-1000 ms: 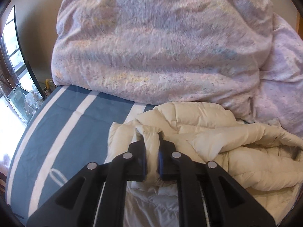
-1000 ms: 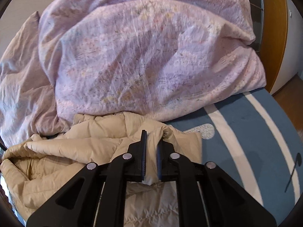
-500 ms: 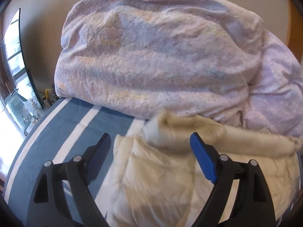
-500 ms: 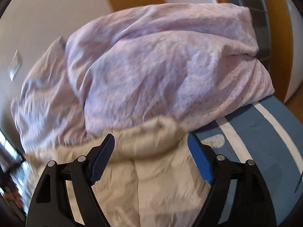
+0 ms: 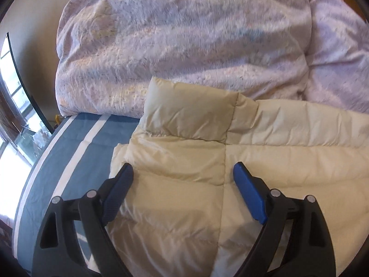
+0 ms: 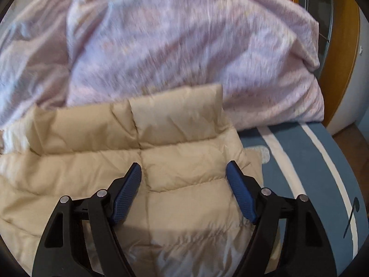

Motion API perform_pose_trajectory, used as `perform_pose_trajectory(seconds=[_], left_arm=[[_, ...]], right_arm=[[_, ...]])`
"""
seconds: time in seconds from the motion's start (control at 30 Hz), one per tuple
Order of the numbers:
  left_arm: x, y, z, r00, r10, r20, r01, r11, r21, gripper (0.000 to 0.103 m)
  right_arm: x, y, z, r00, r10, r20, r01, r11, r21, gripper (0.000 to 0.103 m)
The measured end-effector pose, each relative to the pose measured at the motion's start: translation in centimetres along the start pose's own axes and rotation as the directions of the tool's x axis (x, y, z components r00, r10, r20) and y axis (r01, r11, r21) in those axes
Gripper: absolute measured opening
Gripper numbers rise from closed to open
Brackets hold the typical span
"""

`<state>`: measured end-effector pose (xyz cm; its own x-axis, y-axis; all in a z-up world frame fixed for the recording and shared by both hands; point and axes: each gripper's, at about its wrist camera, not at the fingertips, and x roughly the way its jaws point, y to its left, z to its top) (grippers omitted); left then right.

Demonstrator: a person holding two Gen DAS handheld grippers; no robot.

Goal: Fold large clothes
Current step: 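Open both tools and press the folded jacket flat near the collar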

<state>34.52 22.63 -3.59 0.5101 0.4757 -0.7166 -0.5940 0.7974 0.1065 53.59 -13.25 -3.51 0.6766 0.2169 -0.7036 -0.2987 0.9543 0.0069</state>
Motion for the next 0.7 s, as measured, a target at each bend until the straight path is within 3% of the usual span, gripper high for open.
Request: perform_pose_trajectory(seconds=[0.7], left_arm=[[4.4,0.3,-0.2,0.999,-0.034,-0.036,0.031,0.997,-0.066,0.097]], right_arm=[[3.6,-0.8,-0.8,0.996,-0.029,-0.085,0.030,1.000,0.008,0.085]])
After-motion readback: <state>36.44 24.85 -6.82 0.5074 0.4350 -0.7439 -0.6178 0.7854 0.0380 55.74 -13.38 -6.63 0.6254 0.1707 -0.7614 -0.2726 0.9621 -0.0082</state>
